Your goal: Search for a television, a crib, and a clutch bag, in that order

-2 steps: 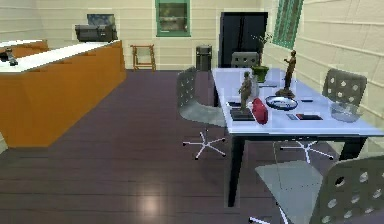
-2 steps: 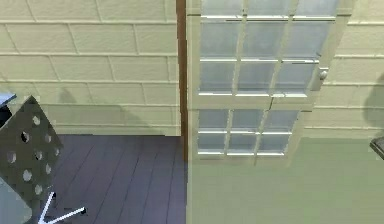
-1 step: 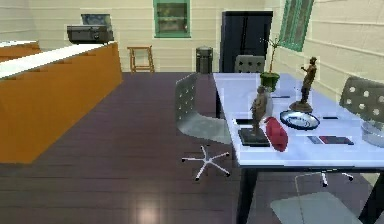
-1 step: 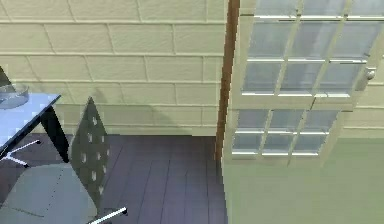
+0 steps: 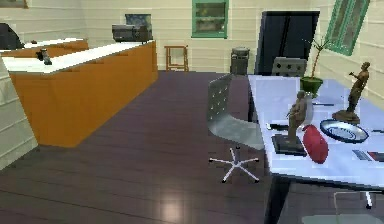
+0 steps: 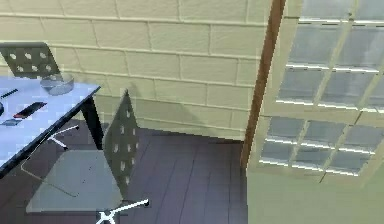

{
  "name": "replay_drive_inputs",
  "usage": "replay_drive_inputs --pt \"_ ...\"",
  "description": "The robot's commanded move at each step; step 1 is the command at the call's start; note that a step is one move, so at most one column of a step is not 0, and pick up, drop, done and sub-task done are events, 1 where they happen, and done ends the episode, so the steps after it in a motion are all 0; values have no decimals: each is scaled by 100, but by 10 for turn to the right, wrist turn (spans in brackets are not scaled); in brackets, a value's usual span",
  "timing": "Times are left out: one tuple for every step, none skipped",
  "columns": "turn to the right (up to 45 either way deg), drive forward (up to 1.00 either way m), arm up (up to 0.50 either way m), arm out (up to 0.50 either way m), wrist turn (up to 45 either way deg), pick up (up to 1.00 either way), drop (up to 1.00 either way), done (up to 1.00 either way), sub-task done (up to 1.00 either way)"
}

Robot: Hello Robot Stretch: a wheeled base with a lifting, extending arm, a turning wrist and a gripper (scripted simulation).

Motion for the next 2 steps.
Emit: replay_drive_inputs --pt "0 20 0 0 0 0 0 0 0" --pt "390 0 0 0 0 0 0 0 0"
